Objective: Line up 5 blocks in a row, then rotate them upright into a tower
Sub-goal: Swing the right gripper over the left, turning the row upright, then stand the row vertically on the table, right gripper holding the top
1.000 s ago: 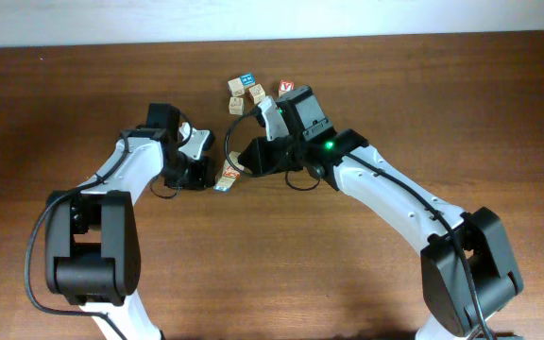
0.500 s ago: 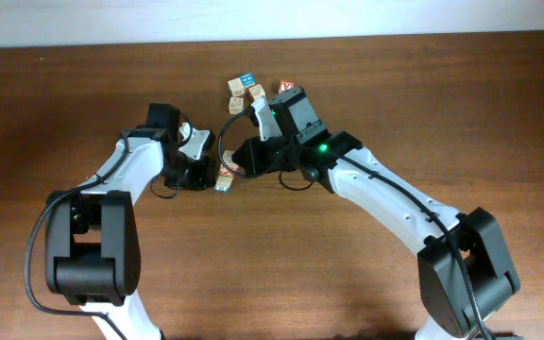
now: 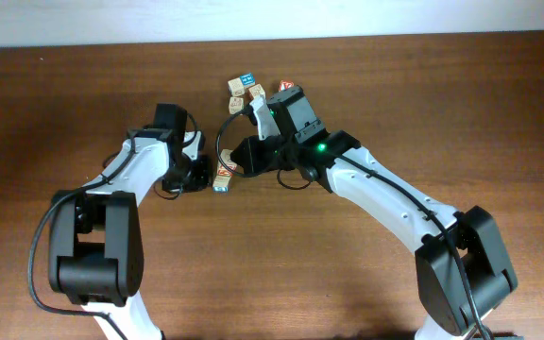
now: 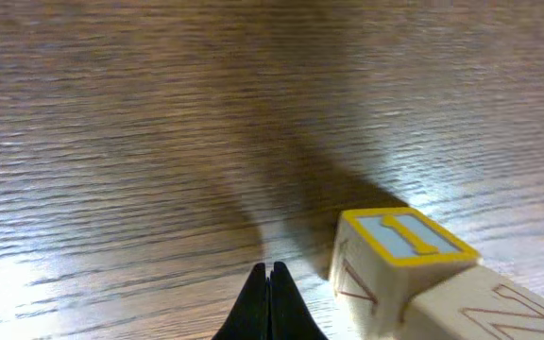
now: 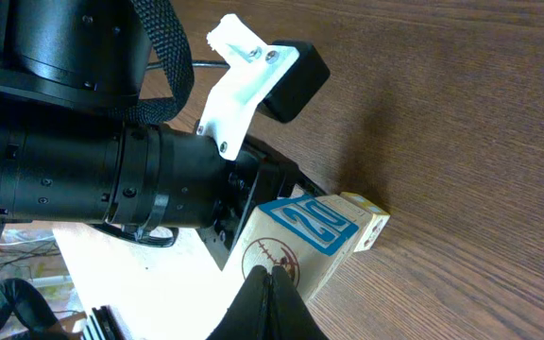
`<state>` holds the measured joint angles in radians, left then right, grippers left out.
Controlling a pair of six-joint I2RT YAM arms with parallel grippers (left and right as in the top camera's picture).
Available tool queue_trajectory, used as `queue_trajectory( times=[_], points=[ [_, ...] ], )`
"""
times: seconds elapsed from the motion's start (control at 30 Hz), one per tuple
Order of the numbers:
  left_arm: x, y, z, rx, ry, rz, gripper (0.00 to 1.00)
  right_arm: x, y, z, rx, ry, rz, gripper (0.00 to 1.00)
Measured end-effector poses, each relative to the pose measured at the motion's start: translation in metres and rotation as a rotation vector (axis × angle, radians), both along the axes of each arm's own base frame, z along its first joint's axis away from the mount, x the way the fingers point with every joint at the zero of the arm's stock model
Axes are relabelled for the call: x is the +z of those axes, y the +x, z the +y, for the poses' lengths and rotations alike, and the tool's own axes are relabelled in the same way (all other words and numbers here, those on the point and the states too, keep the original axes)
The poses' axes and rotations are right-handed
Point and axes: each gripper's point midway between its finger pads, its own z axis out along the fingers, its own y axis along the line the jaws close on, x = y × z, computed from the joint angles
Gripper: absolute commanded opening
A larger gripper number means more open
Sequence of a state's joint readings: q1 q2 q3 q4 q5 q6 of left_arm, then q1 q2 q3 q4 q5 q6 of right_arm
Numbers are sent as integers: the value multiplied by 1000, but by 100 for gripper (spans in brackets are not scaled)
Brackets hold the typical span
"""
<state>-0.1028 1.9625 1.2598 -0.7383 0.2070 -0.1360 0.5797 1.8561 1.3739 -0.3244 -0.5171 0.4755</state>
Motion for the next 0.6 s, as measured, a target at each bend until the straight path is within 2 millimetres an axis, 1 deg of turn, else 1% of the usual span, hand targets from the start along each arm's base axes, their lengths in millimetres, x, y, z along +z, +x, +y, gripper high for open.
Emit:
queue_trajectory(
  times=[0.07,0.23,0.37,0.43,0.5,0.6],
  points=[
    [0,0,2,15,12,1,0,0,0,1,2,0,-1,4],
    [-1,1,4,22,22,1,0,2,-2,12,3,-13,-47,4],
    [-1,1,4,23,22,0,0,2,-1,12,-1,-14,-53,4],
    [-1,4,6,56,23,-4,0,2,-1,15,-1,-18,-61,4],
    [-1,5,16,112,24,1,0,2,-2,18,0,-20,-70,4],
    [-1,8,42,206,26,7,0,3,-1,19,-4,-25,-77,4]
  ],
)
